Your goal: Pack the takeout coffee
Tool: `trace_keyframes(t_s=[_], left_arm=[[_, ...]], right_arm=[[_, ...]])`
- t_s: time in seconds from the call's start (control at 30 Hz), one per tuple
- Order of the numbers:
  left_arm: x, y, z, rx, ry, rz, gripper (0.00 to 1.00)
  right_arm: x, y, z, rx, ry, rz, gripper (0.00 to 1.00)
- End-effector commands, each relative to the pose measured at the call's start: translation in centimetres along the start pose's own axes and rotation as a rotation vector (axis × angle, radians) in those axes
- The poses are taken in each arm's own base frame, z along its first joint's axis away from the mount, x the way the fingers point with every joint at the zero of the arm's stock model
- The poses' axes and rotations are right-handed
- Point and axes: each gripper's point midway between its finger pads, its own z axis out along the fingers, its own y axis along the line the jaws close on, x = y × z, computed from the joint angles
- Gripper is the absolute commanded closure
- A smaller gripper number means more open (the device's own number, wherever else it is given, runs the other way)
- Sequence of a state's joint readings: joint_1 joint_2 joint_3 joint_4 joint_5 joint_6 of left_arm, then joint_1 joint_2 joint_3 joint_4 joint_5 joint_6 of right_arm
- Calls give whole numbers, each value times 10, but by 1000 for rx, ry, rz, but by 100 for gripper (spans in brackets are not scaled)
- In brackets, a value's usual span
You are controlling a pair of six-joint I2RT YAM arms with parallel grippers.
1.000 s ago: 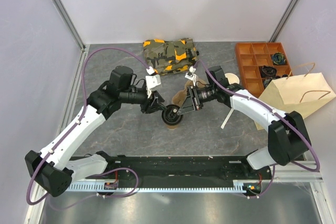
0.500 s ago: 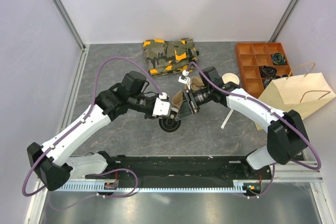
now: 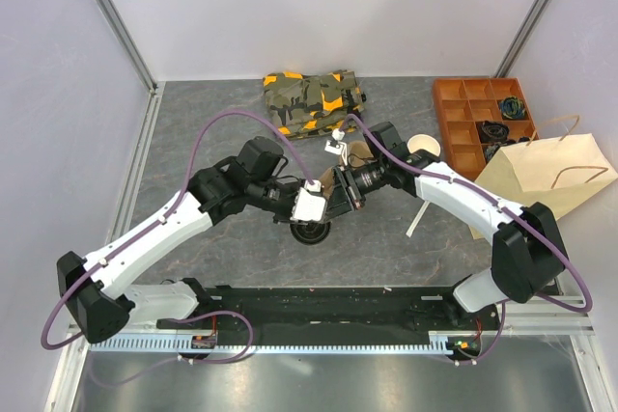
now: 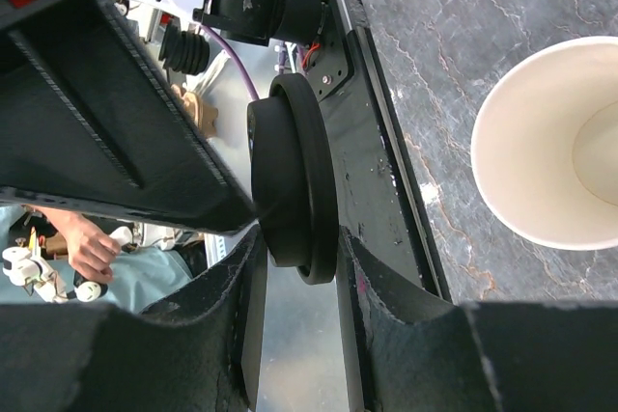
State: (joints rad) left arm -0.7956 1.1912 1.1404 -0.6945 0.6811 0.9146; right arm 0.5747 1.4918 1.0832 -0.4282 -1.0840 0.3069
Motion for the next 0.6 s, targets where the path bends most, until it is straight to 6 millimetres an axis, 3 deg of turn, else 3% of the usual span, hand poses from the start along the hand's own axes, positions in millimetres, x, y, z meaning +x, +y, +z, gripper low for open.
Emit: trace_keyframes(t_s=[0.0,0.2,0.4,0.57], left_arm=[[1,9,3,-30,15,44,63],[10,8,5,-27,40,53,66],[11,6,7,-11,37,58,78],[13,6,9,-1,42,60,80]], right_arm=[[-10,16,-2,-37,-10,-71,100],[-7,18,-2,-39,-5,-79,100],[-5,18,-1,-40,3,-86,100],[-7,19,-2,-42,2,-93,100]])
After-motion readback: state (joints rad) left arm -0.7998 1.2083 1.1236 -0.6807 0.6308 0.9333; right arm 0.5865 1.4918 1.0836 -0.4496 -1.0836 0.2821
